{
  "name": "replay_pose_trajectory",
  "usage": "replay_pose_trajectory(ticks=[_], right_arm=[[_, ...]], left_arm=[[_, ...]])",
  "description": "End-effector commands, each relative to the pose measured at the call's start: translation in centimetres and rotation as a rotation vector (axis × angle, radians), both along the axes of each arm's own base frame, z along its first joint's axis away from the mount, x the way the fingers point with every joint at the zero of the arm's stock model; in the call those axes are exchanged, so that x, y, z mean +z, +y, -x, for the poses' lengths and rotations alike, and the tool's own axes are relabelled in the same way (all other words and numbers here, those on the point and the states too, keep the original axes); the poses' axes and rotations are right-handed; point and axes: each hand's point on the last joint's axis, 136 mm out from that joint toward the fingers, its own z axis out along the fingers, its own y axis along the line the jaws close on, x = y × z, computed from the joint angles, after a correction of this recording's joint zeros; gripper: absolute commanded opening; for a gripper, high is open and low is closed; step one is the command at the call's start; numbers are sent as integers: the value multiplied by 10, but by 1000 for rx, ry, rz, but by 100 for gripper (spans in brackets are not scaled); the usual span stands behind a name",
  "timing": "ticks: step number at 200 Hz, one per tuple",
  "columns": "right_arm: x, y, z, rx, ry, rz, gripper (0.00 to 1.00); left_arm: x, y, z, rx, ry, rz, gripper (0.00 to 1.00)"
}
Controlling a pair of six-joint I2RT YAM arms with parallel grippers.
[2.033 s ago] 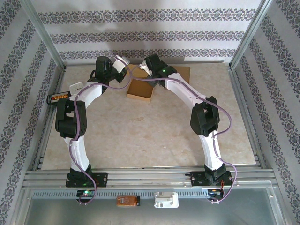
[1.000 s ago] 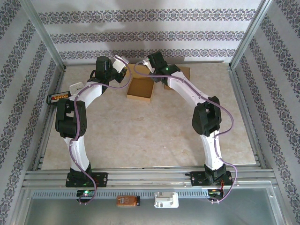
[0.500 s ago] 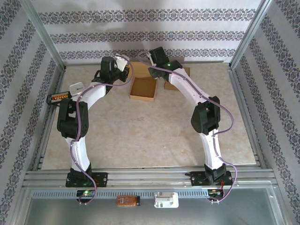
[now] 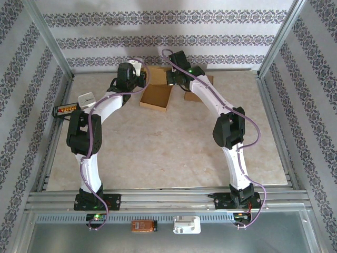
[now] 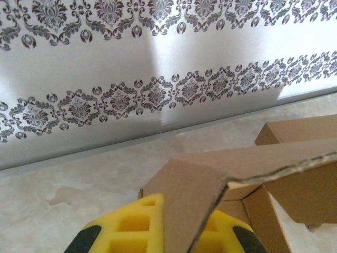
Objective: Fold the paper box
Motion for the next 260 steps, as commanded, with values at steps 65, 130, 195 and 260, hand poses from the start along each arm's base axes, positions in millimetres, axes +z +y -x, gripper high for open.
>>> replay_pose_trajectory(ticks=[65, 130, 195, 260], right_arm=[[-7, -5, -16, -134, 19, -151, 2], [13, 3, -32, -192, 6, -289, 3], [11, -1, -33, -193, 27, -306, 2], [-20, 6, -16, -112, 5, -242, 2]], left_arm=[[-4, -24, 11, -60, -11, 121, 0], [-8, -26, 17, -67, -6, 177, 0], [7, -24, 22, -68, -28, 171, 0], [-10, -24, 30, -66, 15, 178, 0]])
